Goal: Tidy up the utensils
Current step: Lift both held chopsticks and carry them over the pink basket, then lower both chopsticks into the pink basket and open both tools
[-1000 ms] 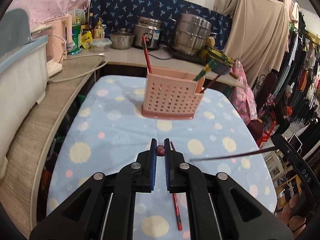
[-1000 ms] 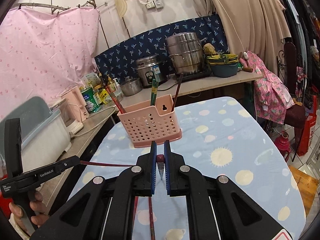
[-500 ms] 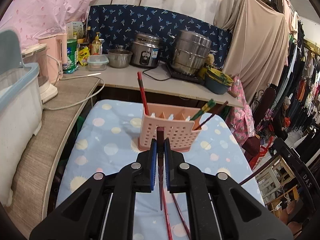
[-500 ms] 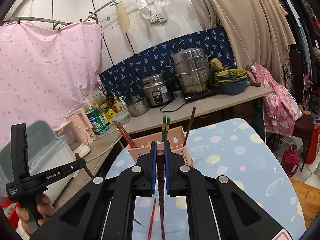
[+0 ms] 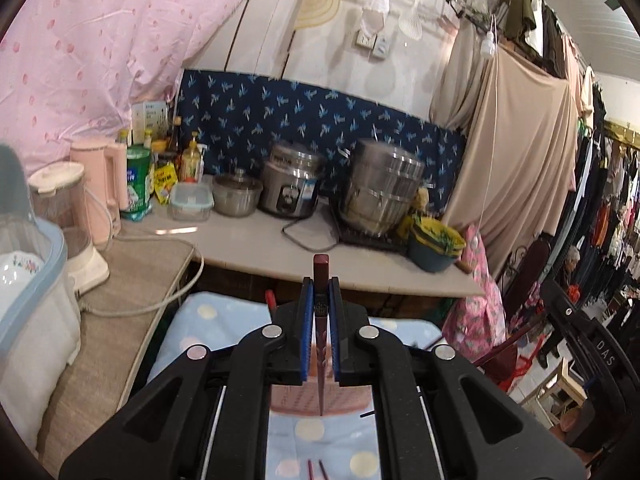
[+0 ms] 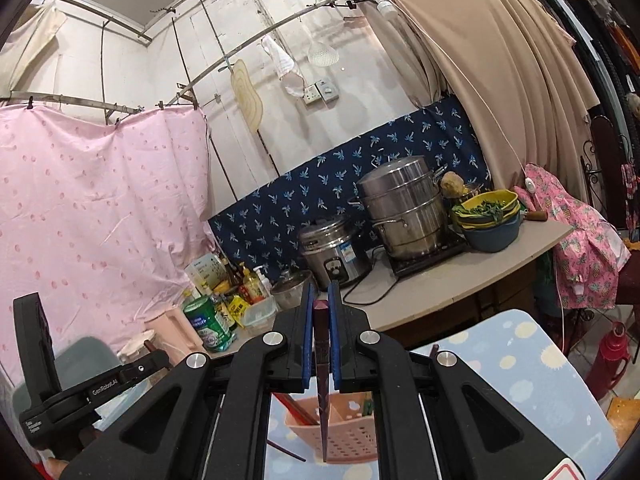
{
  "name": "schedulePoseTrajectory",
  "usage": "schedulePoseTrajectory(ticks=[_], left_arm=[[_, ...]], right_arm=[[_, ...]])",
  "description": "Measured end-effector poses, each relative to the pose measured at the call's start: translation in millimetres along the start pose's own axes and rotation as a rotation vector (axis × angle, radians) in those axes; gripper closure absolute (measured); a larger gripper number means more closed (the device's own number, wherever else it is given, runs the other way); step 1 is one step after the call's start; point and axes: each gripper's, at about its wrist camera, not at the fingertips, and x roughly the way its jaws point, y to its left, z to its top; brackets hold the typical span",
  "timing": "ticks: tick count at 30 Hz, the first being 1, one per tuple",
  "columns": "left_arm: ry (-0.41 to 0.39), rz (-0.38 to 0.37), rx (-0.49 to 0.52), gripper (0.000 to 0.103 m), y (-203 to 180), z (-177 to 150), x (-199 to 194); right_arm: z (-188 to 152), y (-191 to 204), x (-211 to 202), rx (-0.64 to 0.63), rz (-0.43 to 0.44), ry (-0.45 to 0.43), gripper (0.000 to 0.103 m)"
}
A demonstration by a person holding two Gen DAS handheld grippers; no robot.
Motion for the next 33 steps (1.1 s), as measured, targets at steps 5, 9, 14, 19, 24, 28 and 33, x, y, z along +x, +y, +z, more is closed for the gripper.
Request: schedulePoseTrajectory(ticks=[5, 9, 14, 19, 24, 28, 33], left_arm=[[-0.05, 0.012, 0.03, 0.096, -6, 22, 19], [-0.051, 0.019, 0.045, 0.096, -8, 24, 39], [-0.025, 0.022, 0.047, 0.096, -1, 12, 63], [0.043, 0.024, 0.011, 0.096, 12, -7, 87], [0.08, 0.042, 0.003, 0.096, 19, -20, 98], [0.104, 0.052, -0.002, 0.096, 22, -27, 103], [0.106, 0.065, 0.0, 0.096, 23, -31, 104]], right_arm=[[13, 4, 33, -0.005, -0.012, -0.022, 0.096], [11, -3, 62, 0.03, -0.019, 0.004, 0.096], [-4, -11, 89, -0.001, -0.055, 0.051, 0.096], [-27, -24, 106, -0.001, -0.079, 0.109, 0.096], [-41, -27, 116, -0.025, -0.102, 0.148, 0.096], [-47, -27, 119, -0.042, -0.111, 0.167, 0.096], [-49, -29, 118, -0.045, -0.115, 0.18, 0.096]])
